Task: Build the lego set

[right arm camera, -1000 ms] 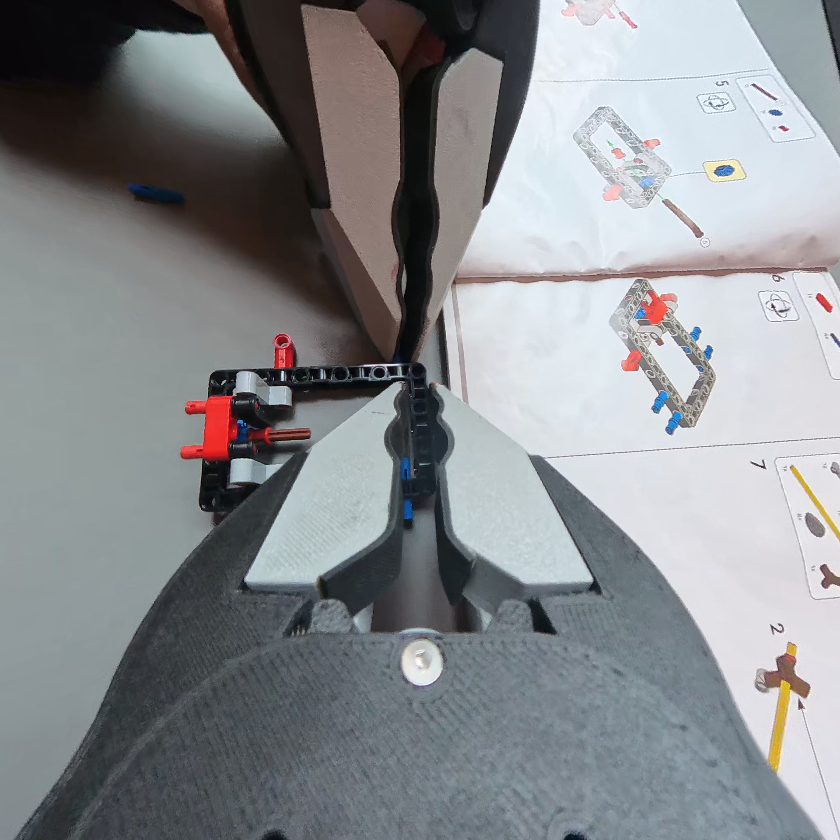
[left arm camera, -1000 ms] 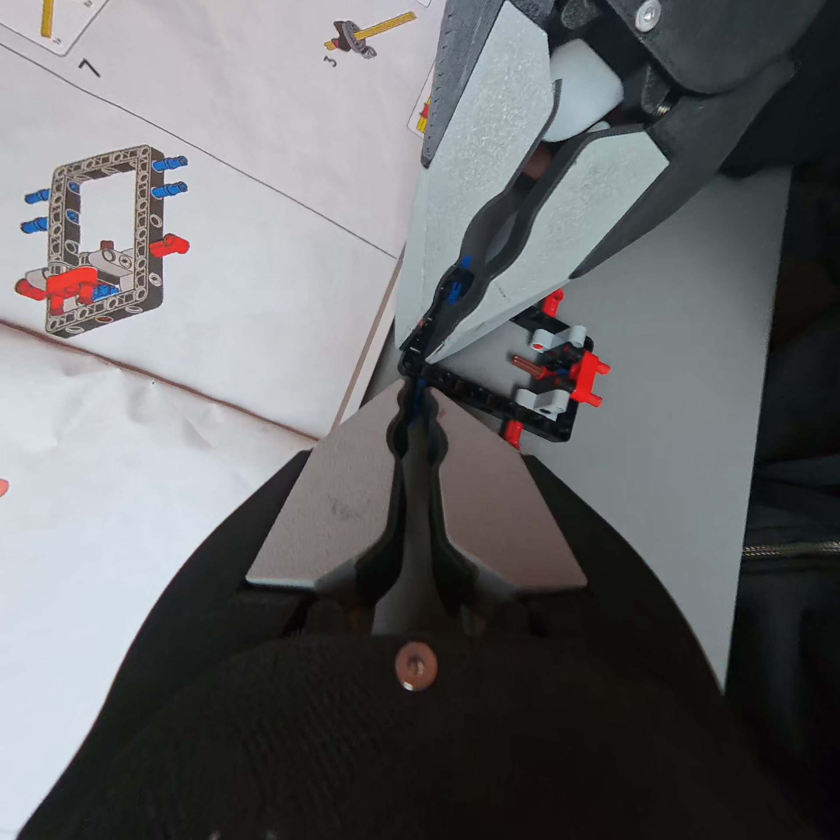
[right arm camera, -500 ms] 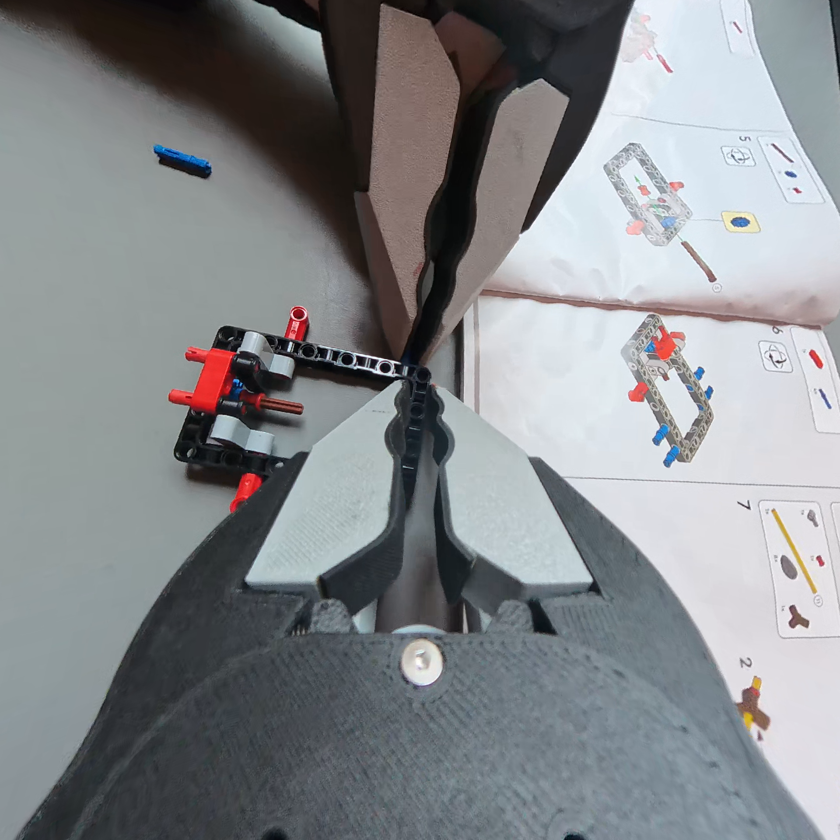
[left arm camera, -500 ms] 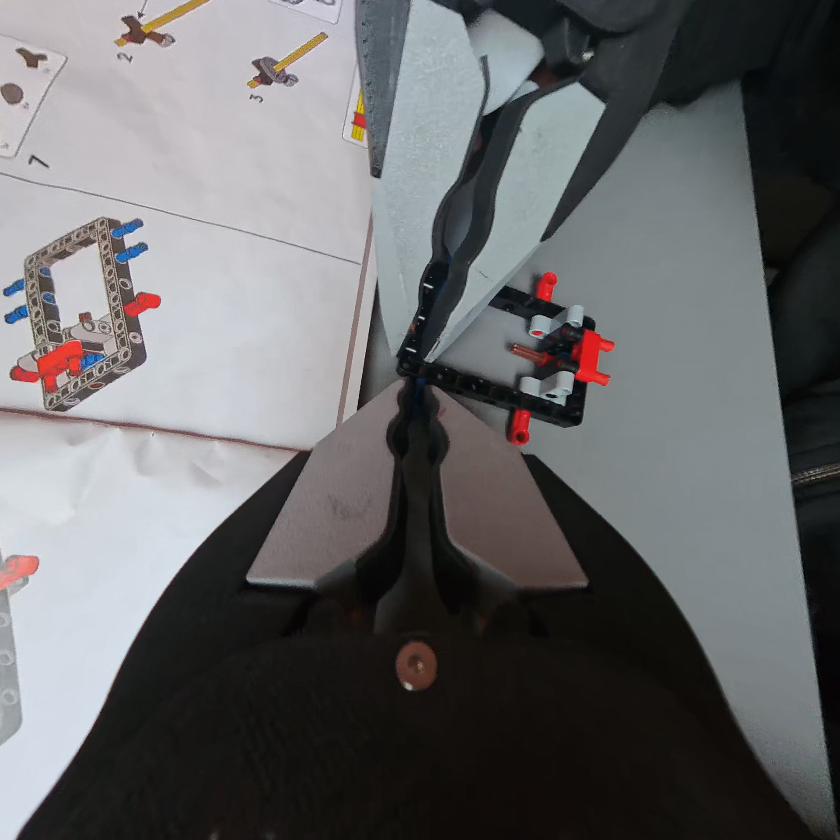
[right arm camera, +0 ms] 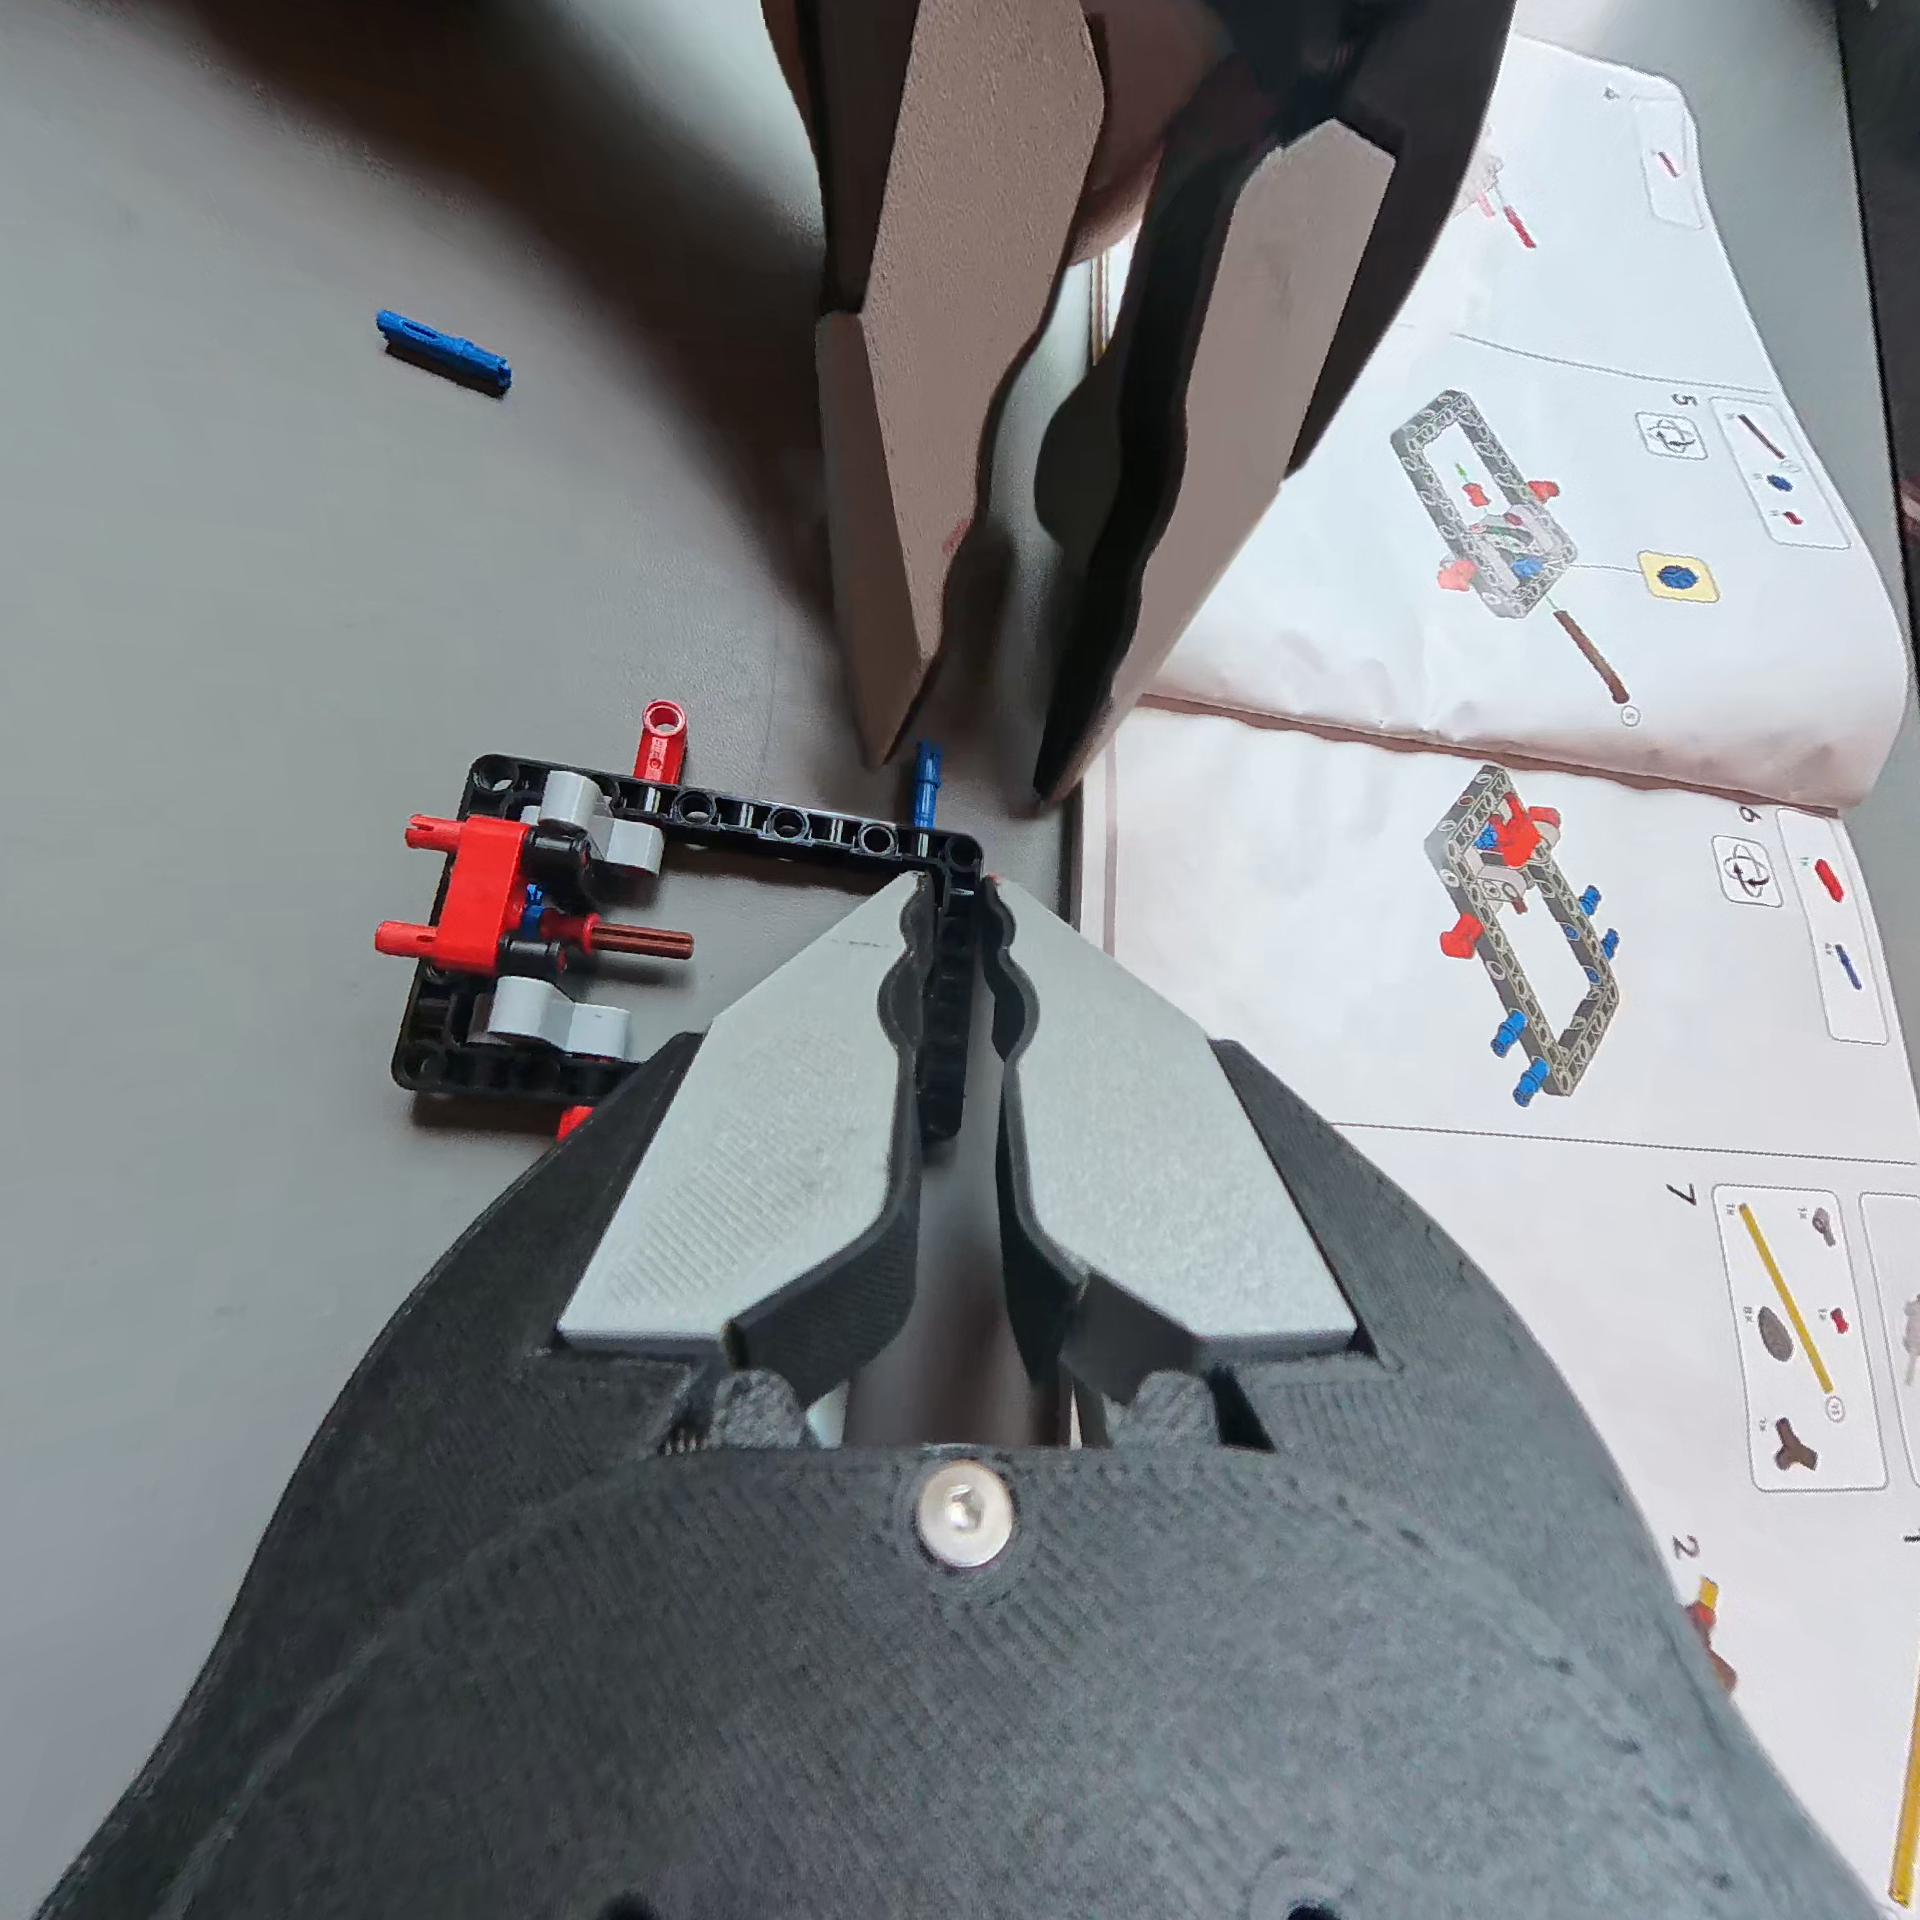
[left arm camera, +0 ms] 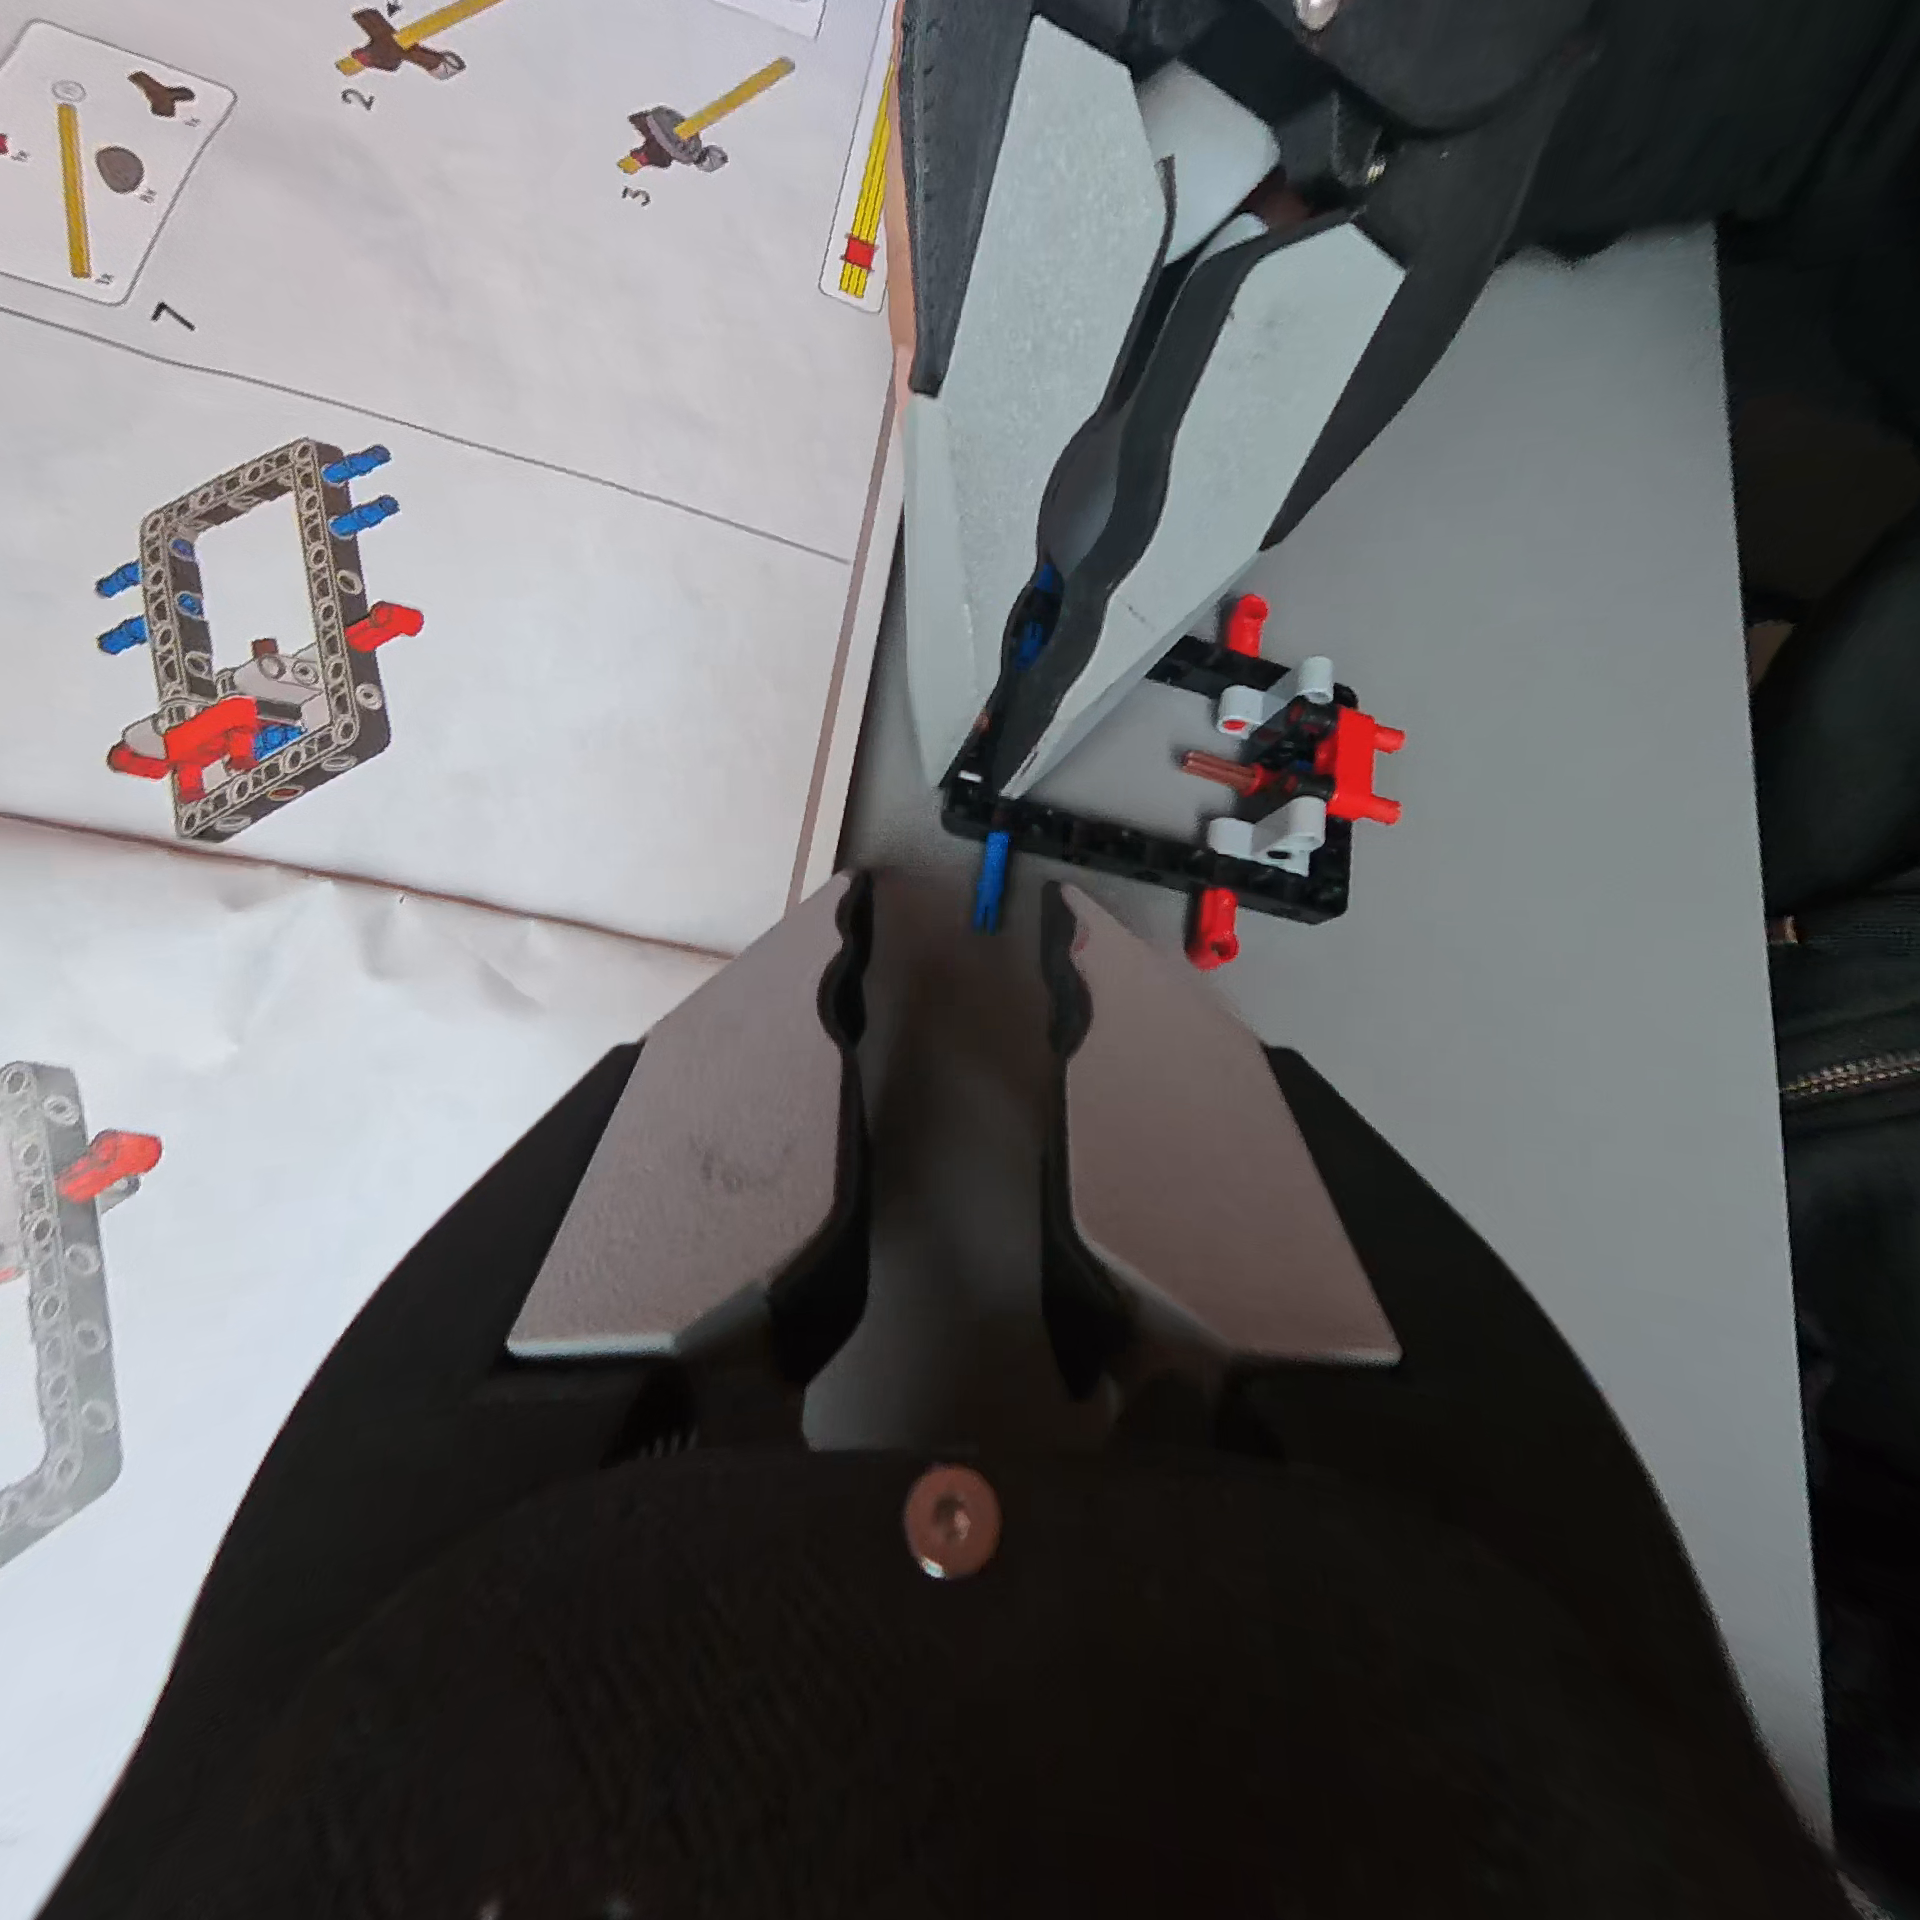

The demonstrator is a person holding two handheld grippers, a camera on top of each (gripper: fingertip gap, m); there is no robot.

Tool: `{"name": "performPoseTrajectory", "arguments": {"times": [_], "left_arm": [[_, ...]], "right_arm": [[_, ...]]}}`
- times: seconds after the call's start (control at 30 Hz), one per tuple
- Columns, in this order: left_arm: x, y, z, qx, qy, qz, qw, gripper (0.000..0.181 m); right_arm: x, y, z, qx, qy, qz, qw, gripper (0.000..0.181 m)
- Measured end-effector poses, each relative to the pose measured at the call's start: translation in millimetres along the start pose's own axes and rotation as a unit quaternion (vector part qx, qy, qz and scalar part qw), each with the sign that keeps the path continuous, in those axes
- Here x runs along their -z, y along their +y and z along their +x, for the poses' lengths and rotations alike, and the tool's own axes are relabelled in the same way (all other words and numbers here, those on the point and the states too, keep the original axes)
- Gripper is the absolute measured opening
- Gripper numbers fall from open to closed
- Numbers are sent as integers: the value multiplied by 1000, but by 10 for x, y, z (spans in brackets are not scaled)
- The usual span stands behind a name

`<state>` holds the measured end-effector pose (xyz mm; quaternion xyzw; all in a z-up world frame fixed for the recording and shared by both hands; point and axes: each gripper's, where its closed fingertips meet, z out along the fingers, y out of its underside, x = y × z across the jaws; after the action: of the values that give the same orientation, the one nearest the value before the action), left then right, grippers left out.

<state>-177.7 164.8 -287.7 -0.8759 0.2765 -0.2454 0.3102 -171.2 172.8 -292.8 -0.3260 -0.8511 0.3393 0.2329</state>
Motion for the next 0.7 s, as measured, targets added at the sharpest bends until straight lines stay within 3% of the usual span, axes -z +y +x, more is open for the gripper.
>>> {"name": "performPoseTrajectory", "arguments": {"times": [0.23,0.37,0.43,0.63,0.7], "left_arm": [[38,108,56,-32,-5,-20,999,11],[11,100,99,-46,-4,-27,999,11],[10,98,94,-42,-3,-24,999,10],[-26,76,99,-38,6,-22,999,3],[-34,70,103,-36,8,-21,999,2]], "right_arm": [[3,-5,-18,-2,-10,2,1000,7],[67,-79,-43,-5,-25,34,999,20],[109,-119,-53,-9,-33,52,998,16],[54,-29,-45,-26,-48,19,998,18],[36,-3,-87,-18,-59,7,998,11]]}}
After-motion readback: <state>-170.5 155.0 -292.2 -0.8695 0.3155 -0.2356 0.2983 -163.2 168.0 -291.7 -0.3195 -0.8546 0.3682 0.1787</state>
